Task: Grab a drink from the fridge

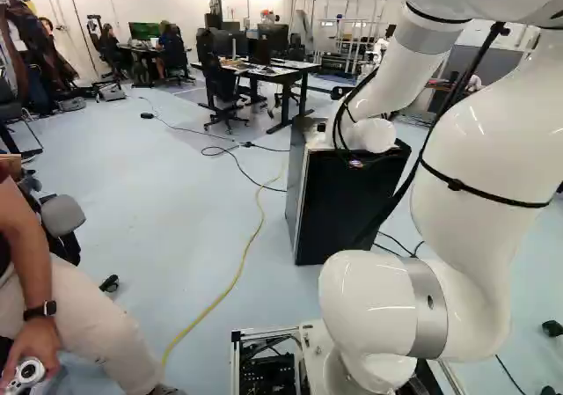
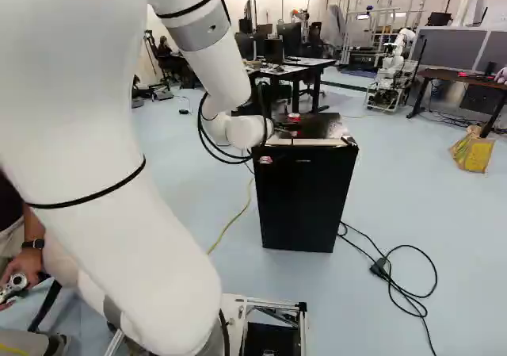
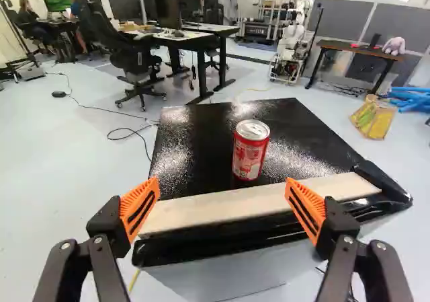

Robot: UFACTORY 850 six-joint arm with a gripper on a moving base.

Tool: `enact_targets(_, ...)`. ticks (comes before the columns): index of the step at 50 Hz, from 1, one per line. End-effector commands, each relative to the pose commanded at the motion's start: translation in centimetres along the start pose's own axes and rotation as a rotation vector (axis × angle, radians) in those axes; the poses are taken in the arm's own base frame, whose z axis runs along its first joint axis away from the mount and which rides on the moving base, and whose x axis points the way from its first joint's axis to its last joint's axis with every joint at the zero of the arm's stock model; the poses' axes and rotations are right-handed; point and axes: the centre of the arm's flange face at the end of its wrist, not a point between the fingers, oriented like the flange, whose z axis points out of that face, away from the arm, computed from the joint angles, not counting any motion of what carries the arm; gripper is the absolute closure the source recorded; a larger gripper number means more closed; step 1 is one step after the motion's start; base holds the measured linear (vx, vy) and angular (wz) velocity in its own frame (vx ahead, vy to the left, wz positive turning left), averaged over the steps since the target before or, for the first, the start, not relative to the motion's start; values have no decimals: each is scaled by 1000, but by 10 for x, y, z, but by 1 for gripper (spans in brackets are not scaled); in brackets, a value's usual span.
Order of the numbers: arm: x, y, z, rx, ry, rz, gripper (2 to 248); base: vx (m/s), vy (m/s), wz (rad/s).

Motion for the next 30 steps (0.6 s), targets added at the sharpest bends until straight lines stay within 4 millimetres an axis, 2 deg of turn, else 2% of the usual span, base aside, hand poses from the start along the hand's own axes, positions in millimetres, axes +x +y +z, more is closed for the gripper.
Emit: enact_targets(30, -17, 15, 39, -49, -12, 47, 3, 0, 0, 0)
